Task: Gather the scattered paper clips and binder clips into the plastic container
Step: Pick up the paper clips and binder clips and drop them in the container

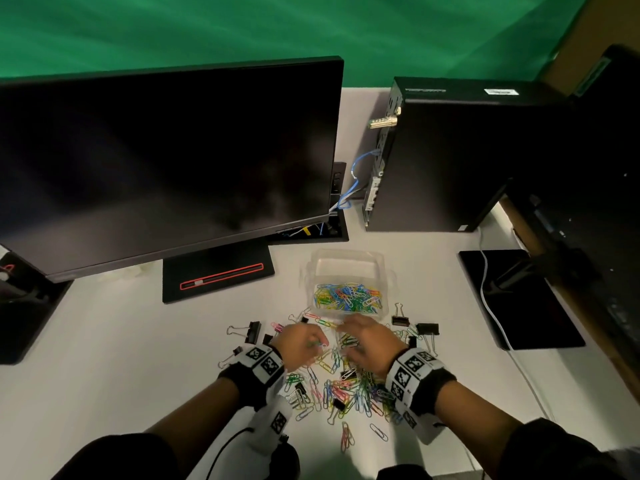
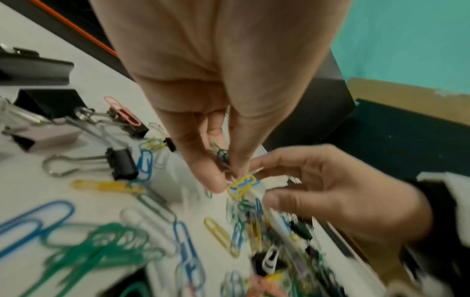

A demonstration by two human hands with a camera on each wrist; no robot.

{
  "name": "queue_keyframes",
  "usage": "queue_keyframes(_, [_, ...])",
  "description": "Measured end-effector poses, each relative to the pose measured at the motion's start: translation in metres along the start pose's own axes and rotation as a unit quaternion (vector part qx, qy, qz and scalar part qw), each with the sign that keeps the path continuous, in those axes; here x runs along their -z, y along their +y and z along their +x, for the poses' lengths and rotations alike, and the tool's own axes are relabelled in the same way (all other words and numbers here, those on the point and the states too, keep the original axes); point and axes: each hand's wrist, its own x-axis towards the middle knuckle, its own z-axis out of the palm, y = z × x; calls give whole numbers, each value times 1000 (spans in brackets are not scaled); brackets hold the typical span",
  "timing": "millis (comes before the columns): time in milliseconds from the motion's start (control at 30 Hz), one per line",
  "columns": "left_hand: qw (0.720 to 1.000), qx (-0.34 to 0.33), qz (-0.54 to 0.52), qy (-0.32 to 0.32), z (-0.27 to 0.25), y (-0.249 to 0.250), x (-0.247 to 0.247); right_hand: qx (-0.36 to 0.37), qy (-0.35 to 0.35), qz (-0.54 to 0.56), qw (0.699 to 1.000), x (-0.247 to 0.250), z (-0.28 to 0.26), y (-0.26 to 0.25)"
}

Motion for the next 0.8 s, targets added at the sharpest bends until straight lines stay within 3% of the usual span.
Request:
queue_keyframes(267, [992,-1,-93,84,23,21,34,3,-41,-85,996,-24,7,-13])
queue_keyframes(533, [985,-24,-134,107,59,47,44,20,-47,1,999,-18,2,-17])
queue_keyframes(667, [989,-25,-70,130,63,54,41,9,-25,12,1000,-8,2,-17])
queue_keyframes(800, [992,-22,-67,106,60,49,41,-11,14,67,998,4,4,-11])
